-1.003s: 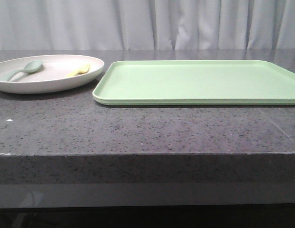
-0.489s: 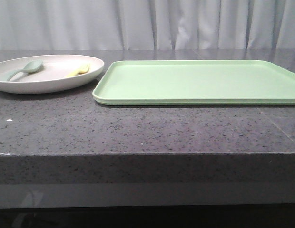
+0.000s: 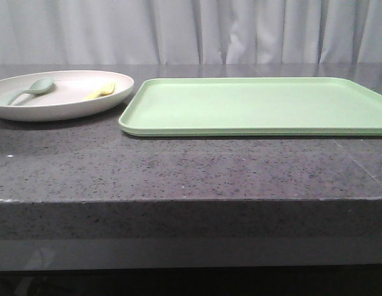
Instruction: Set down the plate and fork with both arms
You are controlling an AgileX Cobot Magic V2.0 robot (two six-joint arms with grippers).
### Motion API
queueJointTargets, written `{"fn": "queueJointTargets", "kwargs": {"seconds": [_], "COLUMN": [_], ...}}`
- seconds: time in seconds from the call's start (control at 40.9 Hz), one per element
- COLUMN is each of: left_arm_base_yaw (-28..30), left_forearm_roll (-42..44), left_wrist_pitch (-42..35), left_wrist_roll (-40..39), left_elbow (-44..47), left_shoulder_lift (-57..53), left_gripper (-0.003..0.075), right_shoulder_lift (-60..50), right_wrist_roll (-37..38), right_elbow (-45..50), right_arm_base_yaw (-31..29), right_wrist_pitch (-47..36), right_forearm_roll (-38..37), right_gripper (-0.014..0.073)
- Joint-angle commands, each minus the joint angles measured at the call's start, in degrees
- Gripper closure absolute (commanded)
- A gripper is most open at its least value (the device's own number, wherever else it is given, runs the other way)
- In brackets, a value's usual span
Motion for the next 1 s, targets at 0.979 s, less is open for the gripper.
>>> {"fn": "queueJointTargets", "kwargs": {"seconds": [0.979], "left_arm_base_yaw": [9.0], "left_forearm_roll": [-24.9], "left_wrist_pitch": [-2.4], "left_wrist_roll": [12.2], "left_elbow": [-19.9], "left_shoulder_lift": [31.4], "left_gripper": [0.0251], "right_shoulder_lift": [1.1], "right_wrist_roll": [-0.3], "right_elbow": [-1.7], "right_arm_base_yaw": [-0.4], "right_wrist_pitch": [-4.2], "right_forearm_roll": [-0.8], "right_gripper": [0.0093]}}
